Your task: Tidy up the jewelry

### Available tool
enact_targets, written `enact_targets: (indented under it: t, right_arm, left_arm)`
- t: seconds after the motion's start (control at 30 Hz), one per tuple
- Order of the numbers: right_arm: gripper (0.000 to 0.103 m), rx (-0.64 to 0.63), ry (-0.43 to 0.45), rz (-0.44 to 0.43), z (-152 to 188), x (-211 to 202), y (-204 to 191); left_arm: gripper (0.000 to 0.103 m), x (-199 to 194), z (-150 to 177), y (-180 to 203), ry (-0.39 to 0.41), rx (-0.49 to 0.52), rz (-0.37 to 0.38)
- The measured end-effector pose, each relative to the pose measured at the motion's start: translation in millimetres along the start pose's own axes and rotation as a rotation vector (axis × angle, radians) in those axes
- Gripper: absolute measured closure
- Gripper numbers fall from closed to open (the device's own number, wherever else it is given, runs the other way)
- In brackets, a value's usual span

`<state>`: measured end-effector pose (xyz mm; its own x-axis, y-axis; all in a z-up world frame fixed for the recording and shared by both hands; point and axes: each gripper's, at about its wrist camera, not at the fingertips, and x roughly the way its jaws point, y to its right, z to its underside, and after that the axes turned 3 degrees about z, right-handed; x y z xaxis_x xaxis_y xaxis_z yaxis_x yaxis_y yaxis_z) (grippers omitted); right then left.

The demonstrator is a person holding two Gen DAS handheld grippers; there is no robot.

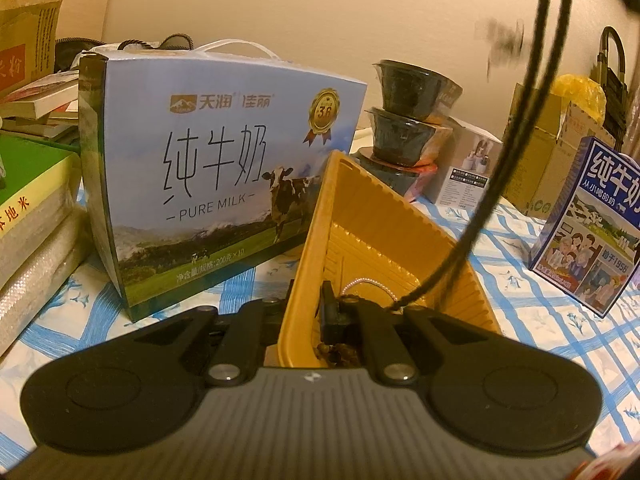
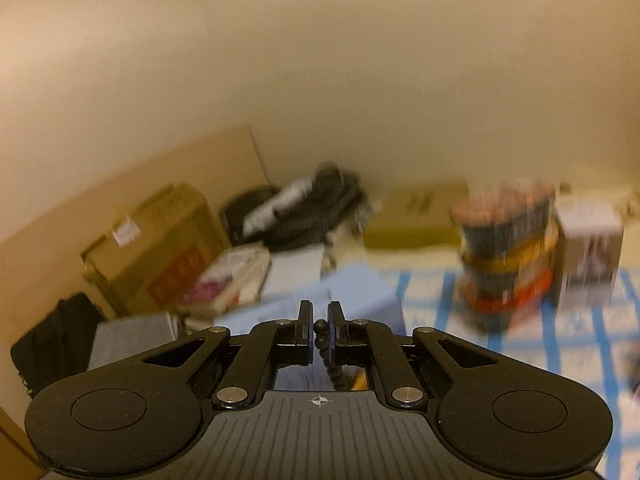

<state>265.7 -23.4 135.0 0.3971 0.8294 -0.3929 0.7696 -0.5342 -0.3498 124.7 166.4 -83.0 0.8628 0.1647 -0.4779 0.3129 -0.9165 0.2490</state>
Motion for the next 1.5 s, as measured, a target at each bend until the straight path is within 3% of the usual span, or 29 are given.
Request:
enact_targets:
  t: [0.33, 0.47, 0.67, 0.9, 1.03, 1.07, 1.13, 1.17, 1.2, 1.27, 1.5]
  right_arm:
    - [0.096, 0.139, -0.244, 0.074, 92, 61, 46]
    - [0.096, 0.146, -0.222, 0.069, 93, 60, 51]
    - [0.096, 0.183, -0.129, -0.025, 91, 52, 50]
    - [0.096, 0.248, -0.279, 0.080, 150, 83, 64]
    - [0.096, 0.245, -0.310, 0.142, 167, 89, 70]
    - [0.094, 0.233, -0.313, 0.161, 168, 90, 70]
    - [0.075, 0.211, -0.304, 0.180, 172, 88, 70]
    - [0.052, 0.203, -0.293, 0.186, 173, 86, 70]
    - [0.039, 0.201, -0.274, 0.196, 174, 82, 69]
    - [0.038, 0.189, -0.240, 0.209, 175, 77, 68]
    - [0.037, 0.151, -0.253, 0.278, 174, 71, 70]
  left_arm:
    - [0.096, 0, 0, 0, 0.000, -0.001, 0.001]
    - [0.096, 1, 0, 0, -0.001, -0.004, -0.001]
    - [0.096, 1, 1, 1, 0.002, -0.006, -0.005]
    - [0.096, 0, 1, 2, 0.001, -0.003, -0.006]
    - [0.096, 1, 2, 1, 0.001, -0.003, -0.011]
    - [0.096, 1, 2, 1, 0.000, -0.002, -0.012]
    - [0.096, 1, 2, 1, 0.000, -0.002, -0.013]
    - [0.096, 1, 2, 1, 0.000, -0.001, -0.013]
    - [0.096, 1, 2, 1, 0.000, 0.001, -0.014]
    - [0.095, 1, 2, 1, 0.000, 0.001, -0.015]
    - [0.095, 3, 3, 0, -0.004, 0.005, -0.020]
